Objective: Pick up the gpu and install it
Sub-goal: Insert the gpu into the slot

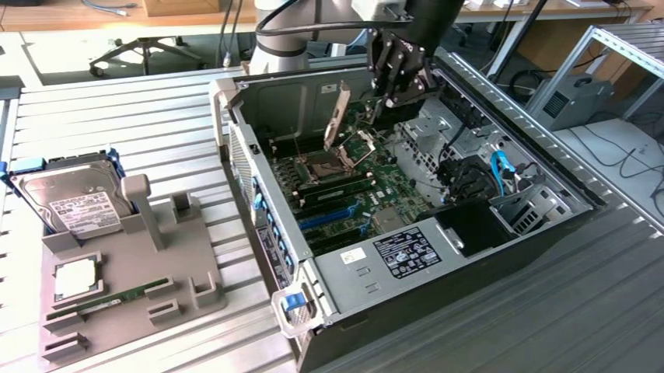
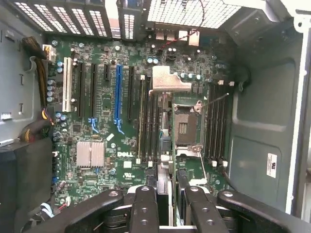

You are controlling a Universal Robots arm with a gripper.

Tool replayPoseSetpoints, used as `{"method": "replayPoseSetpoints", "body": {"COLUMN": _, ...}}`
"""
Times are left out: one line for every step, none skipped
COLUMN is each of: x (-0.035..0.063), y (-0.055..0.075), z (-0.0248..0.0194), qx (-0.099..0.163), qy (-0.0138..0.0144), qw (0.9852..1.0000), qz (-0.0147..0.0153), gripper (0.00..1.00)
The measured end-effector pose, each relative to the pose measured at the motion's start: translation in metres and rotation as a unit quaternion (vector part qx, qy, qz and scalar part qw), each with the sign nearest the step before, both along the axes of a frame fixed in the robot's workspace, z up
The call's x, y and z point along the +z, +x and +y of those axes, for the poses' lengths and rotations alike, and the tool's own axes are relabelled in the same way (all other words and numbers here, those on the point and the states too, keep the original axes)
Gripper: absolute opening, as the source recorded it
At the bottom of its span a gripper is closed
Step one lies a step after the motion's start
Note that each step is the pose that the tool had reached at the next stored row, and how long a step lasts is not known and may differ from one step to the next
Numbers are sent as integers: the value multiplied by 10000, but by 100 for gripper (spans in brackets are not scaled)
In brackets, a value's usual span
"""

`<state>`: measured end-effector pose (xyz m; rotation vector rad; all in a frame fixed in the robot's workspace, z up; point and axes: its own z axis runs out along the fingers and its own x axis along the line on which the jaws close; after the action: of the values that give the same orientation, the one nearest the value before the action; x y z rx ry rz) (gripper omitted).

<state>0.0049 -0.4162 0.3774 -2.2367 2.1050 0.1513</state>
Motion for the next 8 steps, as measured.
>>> {"method": "replayPoseSetpoints", "body": {"x": -1, "y": 0, "z": 0, "qx": 0, "qy": -239, "qw": 9997, "qz": 0, "gripper": 27}}
{"method": "replayPoseSetpoints", "body": {"x": -12, "y": -3, "z": 0, "qx": -103, "qy": -239, "qw": 9997, "qz": 3, "gripper": 27}}
{"method": "replayPoseSetpoints", "body": {"x": -22, "y": -3, "z": 0, "qx": -408, "qy": -240, "qw": 9989, "qz": 10, "gripper": 27}}
{"method": "replayPoseSetpoints", "body": {"x": -31, "y": -4, "z": -3, "qx": -408, "qy": -262, "qw": 9988, "qz": 9, "gripper": 27}}
{"method": "replayPoseSetpoints", "body": {"x": -35, "y": -5, "z": -17, "qx": -408, "qy": -261, "qw": 9988, "qz": 9, "gripper": 27}}
{"method": "replayPoseSetpoints", "body": {"x": -36, "y": -4, "z": -18, "qx": -408, "qy": -261, "qw": 9988, "qz": 9, "gripper": 27}}
{"method": "replayPoseSetpoints", "body": {"x": -56, "y": -5, "z": -34, "qx": -408, "qy": -261, "qw": 9988, "qz": 9, "gripper": 27}}
{"method": "replayPoseSetpoints", "body": {"x": -90, "y": -4, "z": -37, "qx": -408, "qy": -261, "qw": 9988, "qz": 9, "gripper": 27}}
